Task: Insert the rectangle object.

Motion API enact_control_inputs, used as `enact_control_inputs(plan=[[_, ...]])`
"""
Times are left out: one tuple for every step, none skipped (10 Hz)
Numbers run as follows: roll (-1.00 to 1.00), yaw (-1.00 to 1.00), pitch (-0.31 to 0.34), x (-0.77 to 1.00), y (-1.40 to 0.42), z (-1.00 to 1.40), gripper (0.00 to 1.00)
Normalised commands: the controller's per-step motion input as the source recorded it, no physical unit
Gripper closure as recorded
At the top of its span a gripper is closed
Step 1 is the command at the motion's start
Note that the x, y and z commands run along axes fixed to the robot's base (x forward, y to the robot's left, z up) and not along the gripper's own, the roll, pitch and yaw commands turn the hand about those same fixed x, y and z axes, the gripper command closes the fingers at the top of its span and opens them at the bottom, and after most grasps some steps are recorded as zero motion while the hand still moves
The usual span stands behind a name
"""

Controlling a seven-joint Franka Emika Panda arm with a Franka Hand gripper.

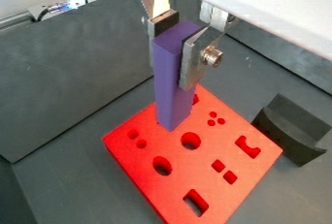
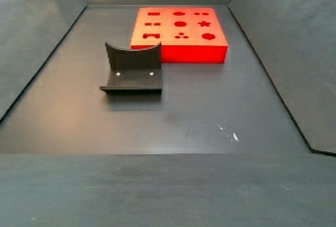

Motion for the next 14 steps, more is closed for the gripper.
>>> enact_control_inputs(plan=[[-0.18, -0.27, 0.05, 0.49, 0.22, -0.44, 1.0], [-0.2, -0.39, -0.174, 0.37, 0.24, -0.53, 1.0], [-0.18, -0.36, -0.206, 0.33, 0.21, -0.52, 1.0], [-0.09, -0.34, -0.203, 0.35, 0.0, -0.66, 1.0], [0.12, -0.45, -0.104, 0.56, -0.33, -0.65, 1.0], [0.24, -0.58, -0.083, 0.4, -0.39, -0.62, 1.0], [0.28, -0.64, -0.091, 0.34, -0.35, -0.62, 1.0], [0.32, -0.7, -0.039, 0.27, -0.17, -0.5, 1.0], [0.29, -0.75, 0.0, 0.21, 0.0, -0.29, 1.0], [0.2, -0.84, -0.011, 0.19, 0.03, -0.1, 1.0], [0.01, -0.88, -0.004, 0.25, 0.15, 0.0, 1.0], [-0.05, -0.87, 0.0, 0.31, 0.14, 0.0, 1.0], [-0.08, -0.86, 0.0, 0.31, 0.11, 0.0, 1.0], [-0.1, -0.87, 0.0, 0.28, 0.06, -0.03, 1.0]])
